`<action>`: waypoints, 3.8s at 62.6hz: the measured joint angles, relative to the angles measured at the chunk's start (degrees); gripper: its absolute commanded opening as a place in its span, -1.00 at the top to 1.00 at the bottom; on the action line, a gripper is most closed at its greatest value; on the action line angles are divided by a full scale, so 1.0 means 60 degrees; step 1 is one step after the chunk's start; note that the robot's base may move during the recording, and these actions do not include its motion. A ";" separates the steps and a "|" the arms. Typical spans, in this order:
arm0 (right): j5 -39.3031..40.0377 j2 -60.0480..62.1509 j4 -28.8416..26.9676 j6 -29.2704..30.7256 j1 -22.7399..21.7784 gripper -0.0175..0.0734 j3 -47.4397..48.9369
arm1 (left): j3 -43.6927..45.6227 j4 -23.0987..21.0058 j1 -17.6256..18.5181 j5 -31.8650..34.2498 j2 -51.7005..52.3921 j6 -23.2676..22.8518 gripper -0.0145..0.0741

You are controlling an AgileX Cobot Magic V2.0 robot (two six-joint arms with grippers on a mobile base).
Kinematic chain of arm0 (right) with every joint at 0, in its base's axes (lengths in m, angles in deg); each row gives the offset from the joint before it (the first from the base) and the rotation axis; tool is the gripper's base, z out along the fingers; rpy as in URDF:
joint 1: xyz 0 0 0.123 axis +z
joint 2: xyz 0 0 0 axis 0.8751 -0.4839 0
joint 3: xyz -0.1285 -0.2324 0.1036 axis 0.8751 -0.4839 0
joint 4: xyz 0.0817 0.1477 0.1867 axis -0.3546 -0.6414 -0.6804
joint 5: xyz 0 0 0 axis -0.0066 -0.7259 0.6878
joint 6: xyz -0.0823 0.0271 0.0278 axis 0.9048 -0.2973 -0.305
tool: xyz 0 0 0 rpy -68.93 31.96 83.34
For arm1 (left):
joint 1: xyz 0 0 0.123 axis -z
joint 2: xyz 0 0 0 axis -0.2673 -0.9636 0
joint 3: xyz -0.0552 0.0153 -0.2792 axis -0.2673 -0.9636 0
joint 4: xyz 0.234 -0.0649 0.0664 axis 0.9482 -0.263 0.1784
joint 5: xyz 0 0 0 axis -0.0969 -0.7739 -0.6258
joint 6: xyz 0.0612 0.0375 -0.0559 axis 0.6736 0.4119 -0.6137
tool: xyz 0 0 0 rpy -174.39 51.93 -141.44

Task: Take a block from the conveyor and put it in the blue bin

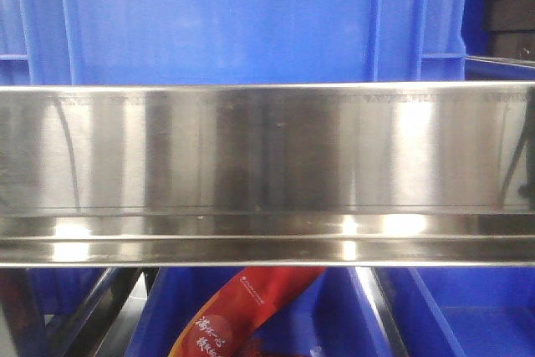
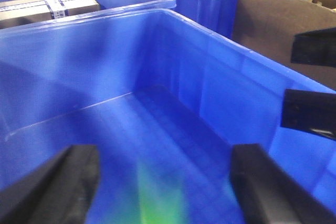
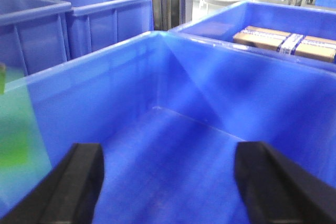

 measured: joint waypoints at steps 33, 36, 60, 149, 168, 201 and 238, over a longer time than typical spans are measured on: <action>0.0110 0.0808 0.0000 0.0000 -0.0058 0.97 -0.0002 | -0.0001 -0.0019 -0.0155 -0.0044 0.0626 0.0000 0.92; 0.0127 0.1097 0.0000 0.0000 -0.0077 0.97 -0.0079 | -0.0127 -0.0019 -0.0172 0.0010 0.1010 0.0000 0.92; 0.0276 0.4536 0.0000 0.0000 -0.0873 0.97 -0.3260 | -0.3816 0.0242 -0.0232 0.1061 0.5187 0.0000 0.92; 0.1853 1.0360 0.0551 -0.0247 -0.3214 0.97 -0.9664 | -0.7530 0.0280 -0.0232 0.0994 0.8244 0.0000 0.92; 0.1606 1.2842 0.0649 -0.0787 -0.4680 0.97 -1.1738 | -0.7544 0.0280 -0.0232 0.0998 0.8244 0.0000 0.92; 0.1433 1.2967 0.1747 -0.1227 -0.4642 0.97 -1.1904 | -0.7544 0.0280 -0.0232 0.1035 0.8258 0.0000 0.92; 0.1433 1.2967 0.1747 -0.1248 -0.4642 0.97 -1.1904 | -0.7544 0.0280 -0.0232 0.1035 0.8258 0.0000 0.92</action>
